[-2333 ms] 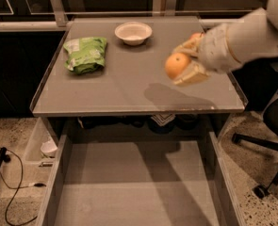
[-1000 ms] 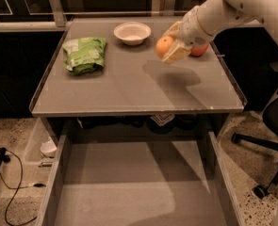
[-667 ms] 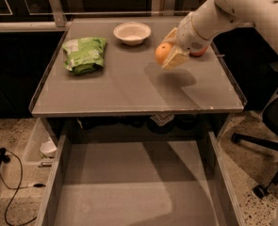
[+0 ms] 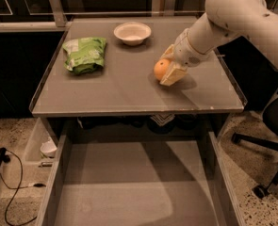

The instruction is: Pick orange from top drawer and place on counter

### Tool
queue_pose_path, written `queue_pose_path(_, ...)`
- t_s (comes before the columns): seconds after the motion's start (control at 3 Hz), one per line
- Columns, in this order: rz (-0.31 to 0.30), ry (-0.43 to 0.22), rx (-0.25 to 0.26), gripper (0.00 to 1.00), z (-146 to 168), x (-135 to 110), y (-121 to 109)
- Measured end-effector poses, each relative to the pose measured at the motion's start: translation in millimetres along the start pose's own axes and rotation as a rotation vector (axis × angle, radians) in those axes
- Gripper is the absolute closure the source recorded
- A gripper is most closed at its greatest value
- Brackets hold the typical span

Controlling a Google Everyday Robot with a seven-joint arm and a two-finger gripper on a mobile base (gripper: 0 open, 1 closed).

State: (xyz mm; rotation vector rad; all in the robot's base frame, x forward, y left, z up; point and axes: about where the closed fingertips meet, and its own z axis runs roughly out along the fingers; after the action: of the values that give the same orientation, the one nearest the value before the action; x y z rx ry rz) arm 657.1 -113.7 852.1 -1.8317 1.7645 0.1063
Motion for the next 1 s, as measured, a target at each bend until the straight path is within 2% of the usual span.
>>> queue_pose_path(0.33, -0.014, -0.021, -0.031, 0.81, 3.8, -8.0, 15.1)
queue_pose_path(1.0, -0.015, -0.021, -0.032, 0.35, 4.2, -8.2, 15.4)
